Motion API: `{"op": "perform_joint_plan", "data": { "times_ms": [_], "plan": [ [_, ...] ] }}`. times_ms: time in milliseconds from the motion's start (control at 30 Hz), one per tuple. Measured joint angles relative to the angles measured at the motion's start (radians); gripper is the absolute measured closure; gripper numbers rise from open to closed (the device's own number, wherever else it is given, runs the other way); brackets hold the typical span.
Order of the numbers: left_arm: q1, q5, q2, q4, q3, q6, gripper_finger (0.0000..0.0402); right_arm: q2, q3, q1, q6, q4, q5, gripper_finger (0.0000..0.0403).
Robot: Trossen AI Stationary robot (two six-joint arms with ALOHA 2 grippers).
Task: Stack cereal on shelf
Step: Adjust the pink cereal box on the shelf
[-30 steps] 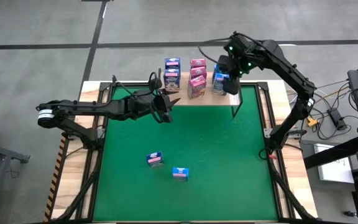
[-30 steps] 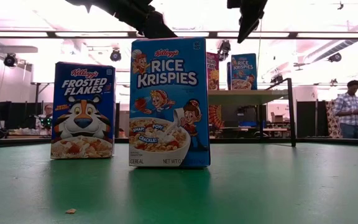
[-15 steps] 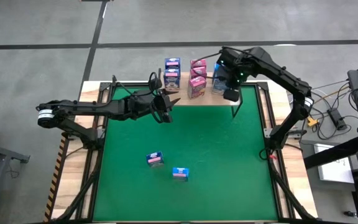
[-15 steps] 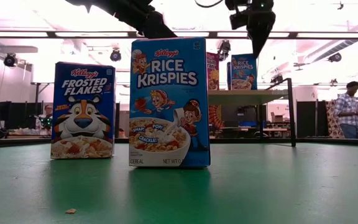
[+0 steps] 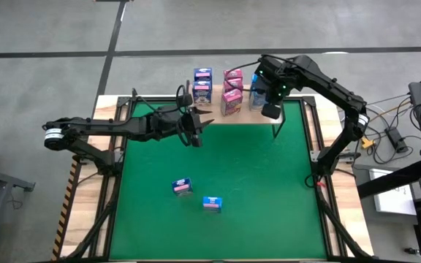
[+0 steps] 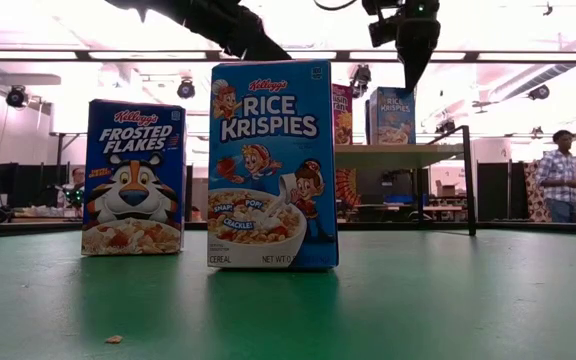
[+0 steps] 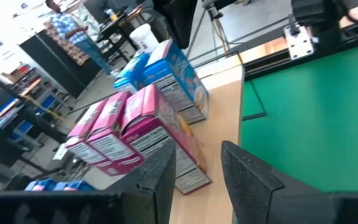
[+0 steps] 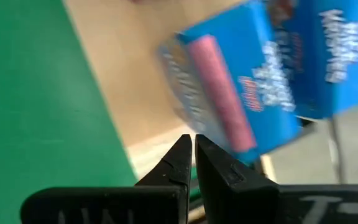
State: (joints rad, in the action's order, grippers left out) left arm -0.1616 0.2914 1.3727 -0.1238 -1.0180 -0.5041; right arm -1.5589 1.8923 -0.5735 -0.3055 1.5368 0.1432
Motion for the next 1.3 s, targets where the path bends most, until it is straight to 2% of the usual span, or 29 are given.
{"op": "perform_joint_plan", "data": {
  "times_ms": [200, 533, 800, 1033, 1300],
  "plan": [
    [0.0, -0.029, 0.011, -0.009, 0.0, 0.012, 0.0291, 0.013, 0.0, 0.012, 0.008, -0.02, -0.159, 0.039],
    [-0.003, -0.014, 0.091, -0.12, -0.002, -0.035, 0.0327, 0.04, 0.0, 0.074, 0.053, -0.28, -0.172, 0.039],
    [-0.025, -0.014, 0.136, -0.135, -0.02, -0.036, 0.0364, 0.017, 0.0, 0.083, 0.059, -0.405, -0.162, 0.039],
    [-0.046, -0.013, 0.183, -0.198, -0.035, -0.029, 0.0383, 0.012, -0.008, 0.082, 0.063, -0.424, -0.006, 0.039],
    [-0.067, -0.013, 0.197, -0.231, -0.035, -0.024, 0.0401, 0.01, -0.079, 0.082, 0.063, -0.467, -0.002, 0.039]
  ]
}}
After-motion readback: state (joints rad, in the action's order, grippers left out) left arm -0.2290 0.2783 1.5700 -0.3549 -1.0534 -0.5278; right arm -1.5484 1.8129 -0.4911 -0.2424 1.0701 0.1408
